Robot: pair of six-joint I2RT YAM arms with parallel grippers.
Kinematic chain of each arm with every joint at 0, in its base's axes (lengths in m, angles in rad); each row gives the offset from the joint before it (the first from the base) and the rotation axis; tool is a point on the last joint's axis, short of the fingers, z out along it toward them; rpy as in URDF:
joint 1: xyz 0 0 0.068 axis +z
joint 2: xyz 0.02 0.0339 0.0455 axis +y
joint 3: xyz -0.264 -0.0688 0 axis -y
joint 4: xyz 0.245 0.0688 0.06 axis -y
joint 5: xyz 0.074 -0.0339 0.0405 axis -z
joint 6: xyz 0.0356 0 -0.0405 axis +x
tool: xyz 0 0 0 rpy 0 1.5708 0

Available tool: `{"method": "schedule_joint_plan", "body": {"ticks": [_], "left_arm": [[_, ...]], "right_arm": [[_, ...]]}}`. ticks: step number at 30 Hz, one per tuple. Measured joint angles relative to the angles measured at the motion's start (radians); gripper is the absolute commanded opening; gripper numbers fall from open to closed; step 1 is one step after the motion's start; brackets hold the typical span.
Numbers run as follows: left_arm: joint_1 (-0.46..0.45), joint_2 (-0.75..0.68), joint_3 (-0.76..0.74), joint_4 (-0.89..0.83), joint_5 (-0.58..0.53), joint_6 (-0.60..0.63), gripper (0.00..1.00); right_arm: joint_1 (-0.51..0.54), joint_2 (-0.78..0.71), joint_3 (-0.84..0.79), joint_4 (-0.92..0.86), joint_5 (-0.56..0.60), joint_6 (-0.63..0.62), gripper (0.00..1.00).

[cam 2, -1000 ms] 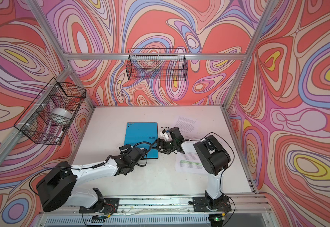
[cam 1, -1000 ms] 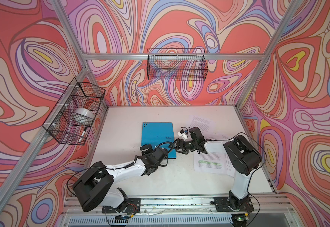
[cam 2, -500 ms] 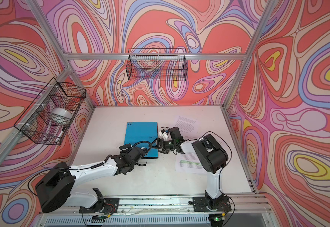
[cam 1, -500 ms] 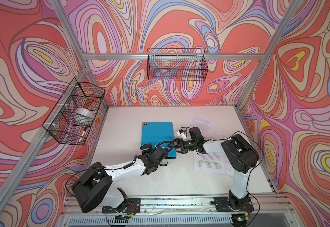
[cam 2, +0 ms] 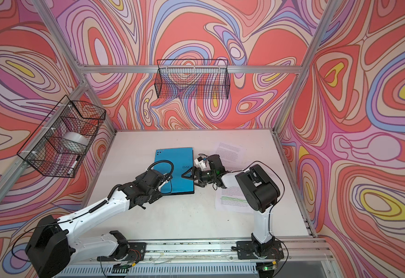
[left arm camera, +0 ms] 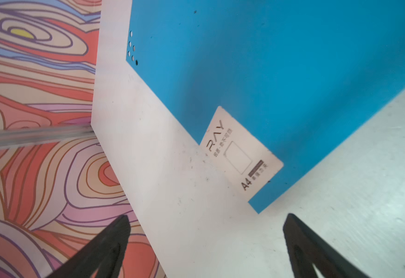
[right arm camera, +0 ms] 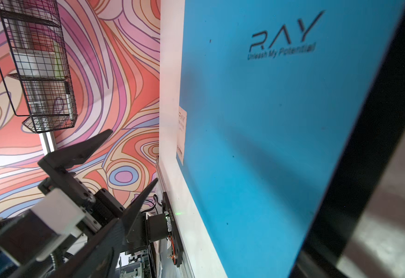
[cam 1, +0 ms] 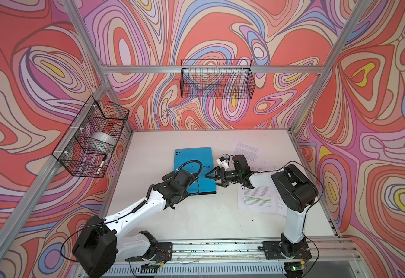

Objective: Put the files into the folder

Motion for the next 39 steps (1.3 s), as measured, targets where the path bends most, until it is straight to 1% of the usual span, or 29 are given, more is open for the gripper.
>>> {"method": "schedule_joint_plan", "body": {"ticks": [4,8,13,18,20,26,28,32,39], "left_arm": [[0.101,-0.001,0.116,-0.058,0.069,-0.043,1.00],[0.176,0.060,0.333,-0.130,0.151,-0.127,1.00],[0.212,0.188,0.603,-0.210,0.241,-0.254,1.00],[0.241,0.355,0.890,-0.317,0.348,-0.390,1.00],[0.249,0.409,0.960,-0.348,0.383,-0.430,1.00],[0.304,0.530,1.069,-0.450,0.535,-0.515,1.00],[0.320,0.555,1.098,-0.472,0.566,-0.533,1.00],[0.327,0.559,1.123,-0.495,0.602,-0.560,1.00],[0.325,0.557,1.141,-0.504,0.606,-0.585,1.00]], "right_arm": [[0.000,0.000,0.001,0.027,0.000,0.024,0.98],[0.000,-0.006,0.020,0.028,0.004,0.041,0.97],[0.001,-0.036,0.065,0.029,0.029,0.061,0.97],[0.023,-0.064,0.148,0.028,0.054,0.066,0.97],[0.039,-0.064,0.188,0.027,0.062,0.067,0.97],[0.098,-0.063,0.283,0.020,0.081,0.067,0.97],[0.118,-0.057,0.309,0.021,0.090,0.067,0.97],[0.153,-0.032,0.340,0.051,0.113,0.078,0.97],[0.190,0.070,0.406,0.140,0.115,0.149,0.96]]}}
